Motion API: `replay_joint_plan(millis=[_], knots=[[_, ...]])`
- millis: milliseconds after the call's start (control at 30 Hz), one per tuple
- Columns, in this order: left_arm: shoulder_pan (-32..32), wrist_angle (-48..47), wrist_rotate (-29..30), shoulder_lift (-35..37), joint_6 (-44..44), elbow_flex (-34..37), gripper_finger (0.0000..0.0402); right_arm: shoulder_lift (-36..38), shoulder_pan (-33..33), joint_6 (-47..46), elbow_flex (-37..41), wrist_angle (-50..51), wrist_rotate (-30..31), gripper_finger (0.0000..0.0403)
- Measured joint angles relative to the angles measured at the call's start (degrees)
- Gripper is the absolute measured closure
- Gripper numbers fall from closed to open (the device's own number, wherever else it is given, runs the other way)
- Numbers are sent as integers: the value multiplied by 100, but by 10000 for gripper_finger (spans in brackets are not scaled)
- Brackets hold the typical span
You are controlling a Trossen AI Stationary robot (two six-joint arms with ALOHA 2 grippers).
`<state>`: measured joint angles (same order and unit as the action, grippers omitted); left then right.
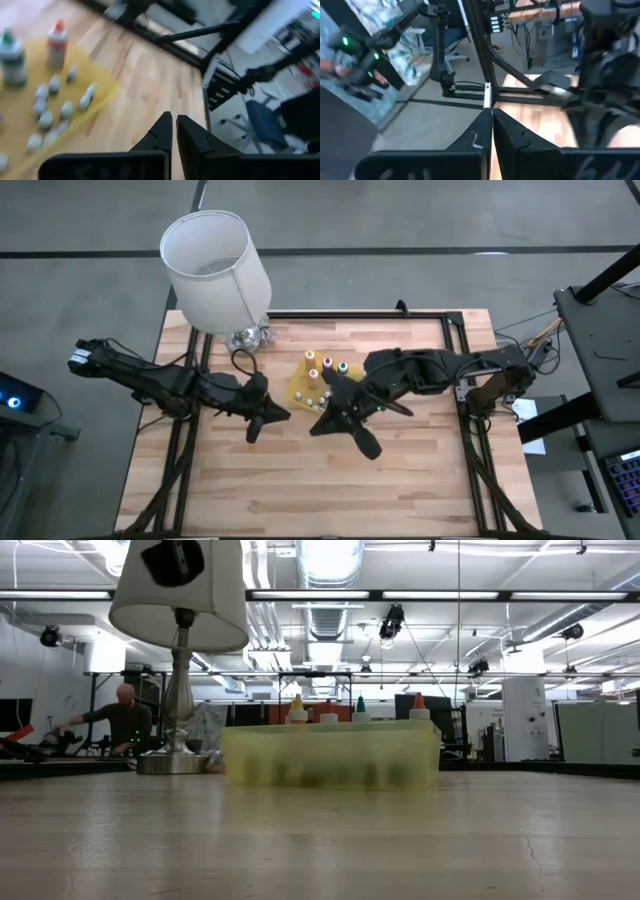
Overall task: Pick & Place food coloring
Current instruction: Return to Home Position
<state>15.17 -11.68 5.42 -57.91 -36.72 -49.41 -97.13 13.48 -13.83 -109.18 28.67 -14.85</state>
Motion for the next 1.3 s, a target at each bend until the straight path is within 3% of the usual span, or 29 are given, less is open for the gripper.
replay_joint_plan(millis=[200, 333, 533, 700, 867, 1033, 1167, 1300], knots=[[38, 1607, -296, 28, 1899, 2, 401, 417, -114, 709, 86, 142, -4, 394], [12, 2222, -328, 117, 2425, 2, 401, 827, -194, 867, 383, 137, -2, 394], [-47, 1680, -425, 408, 2512, 2, 401, 1581, -389, 882, 1175, 65, 46, 394], [-195, 1263, -589, 690, 2757, 2, 401, 2187, -440, 927, 2092, -427, 787, 394], [-469, 1317, -1345, 843, 2986, 2, 401, 2719, -459, 1297, 3056, -1359, 1017, 394], [-835, 1104, -2132, 845, 3239, 2, 401, 3010, -450, 1072, 3922, -2326, 1025, 394], [-1142, 546, -2123, 948, 3124, 4, 401, 3286, -497, 829, 4550, -2687, 1058, 394], [-1206, -112, -1640, 1140, 3016, 7, 401, 3498, -566, 447, 5267, -3033, 1240, 394]])
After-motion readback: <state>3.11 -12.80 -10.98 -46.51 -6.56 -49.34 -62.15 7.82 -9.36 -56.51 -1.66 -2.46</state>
